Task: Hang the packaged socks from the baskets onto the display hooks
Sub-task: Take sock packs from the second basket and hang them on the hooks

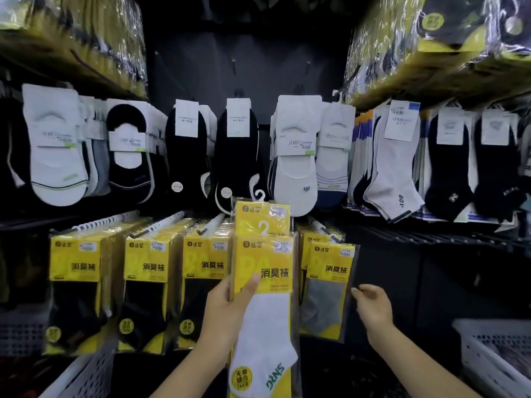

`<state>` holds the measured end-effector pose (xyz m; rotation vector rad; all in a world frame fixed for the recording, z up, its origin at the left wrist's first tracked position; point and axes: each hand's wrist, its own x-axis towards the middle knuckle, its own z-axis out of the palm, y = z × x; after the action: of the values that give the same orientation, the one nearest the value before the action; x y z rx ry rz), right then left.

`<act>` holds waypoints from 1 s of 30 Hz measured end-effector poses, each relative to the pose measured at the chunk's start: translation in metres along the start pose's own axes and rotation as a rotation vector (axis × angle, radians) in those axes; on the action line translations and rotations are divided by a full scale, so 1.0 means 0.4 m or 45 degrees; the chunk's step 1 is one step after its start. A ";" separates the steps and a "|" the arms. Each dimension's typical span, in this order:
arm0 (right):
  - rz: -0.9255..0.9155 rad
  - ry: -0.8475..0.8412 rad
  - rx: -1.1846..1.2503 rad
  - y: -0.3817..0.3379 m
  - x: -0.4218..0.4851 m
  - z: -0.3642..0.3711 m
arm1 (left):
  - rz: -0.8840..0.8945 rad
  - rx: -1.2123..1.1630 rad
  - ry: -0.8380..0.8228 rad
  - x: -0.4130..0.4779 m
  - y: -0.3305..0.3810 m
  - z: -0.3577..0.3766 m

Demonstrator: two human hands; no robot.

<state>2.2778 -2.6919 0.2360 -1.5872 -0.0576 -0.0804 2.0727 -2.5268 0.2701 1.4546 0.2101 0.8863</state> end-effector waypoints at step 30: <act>-0.366 -0.195 0.254 -0.145 -0.025 -0.068 | 0.129 0.270 0.013 0.015 -0.047 -0.023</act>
<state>2.2624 -2.7178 0.2933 -1.3744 -0.4022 -0.1714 2.0784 -2.5133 0.2537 1.6694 0.2456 0.9769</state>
